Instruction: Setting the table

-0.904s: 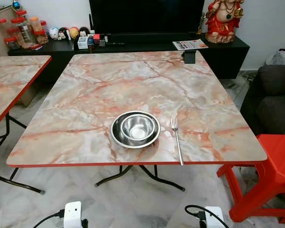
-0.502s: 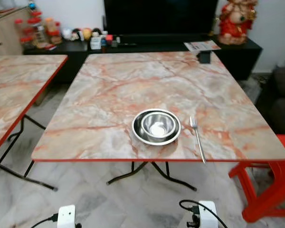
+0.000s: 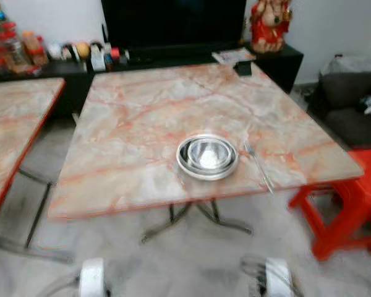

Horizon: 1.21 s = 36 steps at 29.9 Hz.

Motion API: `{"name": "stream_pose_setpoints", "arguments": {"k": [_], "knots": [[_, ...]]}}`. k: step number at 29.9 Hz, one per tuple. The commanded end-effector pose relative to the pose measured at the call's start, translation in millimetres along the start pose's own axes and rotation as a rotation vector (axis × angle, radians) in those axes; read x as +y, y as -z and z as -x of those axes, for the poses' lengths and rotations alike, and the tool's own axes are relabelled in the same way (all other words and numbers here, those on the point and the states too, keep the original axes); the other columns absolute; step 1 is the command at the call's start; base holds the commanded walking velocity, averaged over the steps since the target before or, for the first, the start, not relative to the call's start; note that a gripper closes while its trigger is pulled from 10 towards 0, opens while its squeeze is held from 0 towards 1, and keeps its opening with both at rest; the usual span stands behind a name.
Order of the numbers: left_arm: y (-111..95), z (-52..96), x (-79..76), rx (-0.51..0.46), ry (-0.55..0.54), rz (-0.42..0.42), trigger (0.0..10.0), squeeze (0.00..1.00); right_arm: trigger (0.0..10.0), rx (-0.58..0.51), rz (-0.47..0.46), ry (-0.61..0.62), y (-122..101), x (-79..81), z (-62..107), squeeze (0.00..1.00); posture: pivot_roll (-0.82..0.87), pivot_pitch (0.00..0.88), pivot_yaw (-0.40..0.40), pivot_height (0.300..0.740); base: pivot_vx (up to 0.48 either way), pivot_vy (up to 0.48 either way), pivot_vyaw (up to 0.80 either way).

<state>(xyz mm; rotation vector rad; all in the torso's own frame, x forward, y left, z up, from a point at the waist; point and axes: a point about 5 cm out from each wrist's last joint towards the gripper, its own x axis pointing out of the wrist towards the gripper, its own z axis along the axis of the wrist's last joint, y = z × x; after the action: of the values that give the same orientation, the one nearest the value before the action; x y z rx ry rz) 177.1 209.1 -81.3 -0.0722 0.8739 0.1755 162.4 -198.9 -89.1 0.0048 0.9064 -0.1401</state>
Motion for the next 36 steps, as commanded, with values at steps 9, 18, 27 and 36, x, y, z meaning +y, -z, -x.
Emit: {"name": "stream_pose_setpoints", "arguments": {"k": [9,18,27,36], "knots": [[2.3,0.9,6.5,0.014,-0.015,-0.02,10.0,0.0,10.0,-0.017,-0.021,-0.025,-7.4,10.7,-2.3,0.0,-0.04,0.0,0.024,0.74,0.0,0.383,0.0],[0.3,0.4,6.7,0.009,-0.019,-0.017,10.0,0.0,10.0,-0.02,-0.017,-0.031,-8.9,12.0,-2.7,0.0,-0.04,0.0,0.024,0.74,0.0,0.384,0.0],[0.0,0.3,6.7,0.007,-0.024,-0.011,10.0,0.0,10.0,-0.018,-0.03,-0.009,-7.6,9.4,-2.3,0.0,-0.03,0.0,0.017,0.74,0.0,0.382,0.27],[-1.0,0.0,7.0,0.006,-0.032,0.001,10.0,0.0,10.0,-0.033,-0.021,-0.031,-12.9,12.7,-3.5,0.0,-0.02,0.0,0.012,0.74,0.0,0.384,0.0]]}}
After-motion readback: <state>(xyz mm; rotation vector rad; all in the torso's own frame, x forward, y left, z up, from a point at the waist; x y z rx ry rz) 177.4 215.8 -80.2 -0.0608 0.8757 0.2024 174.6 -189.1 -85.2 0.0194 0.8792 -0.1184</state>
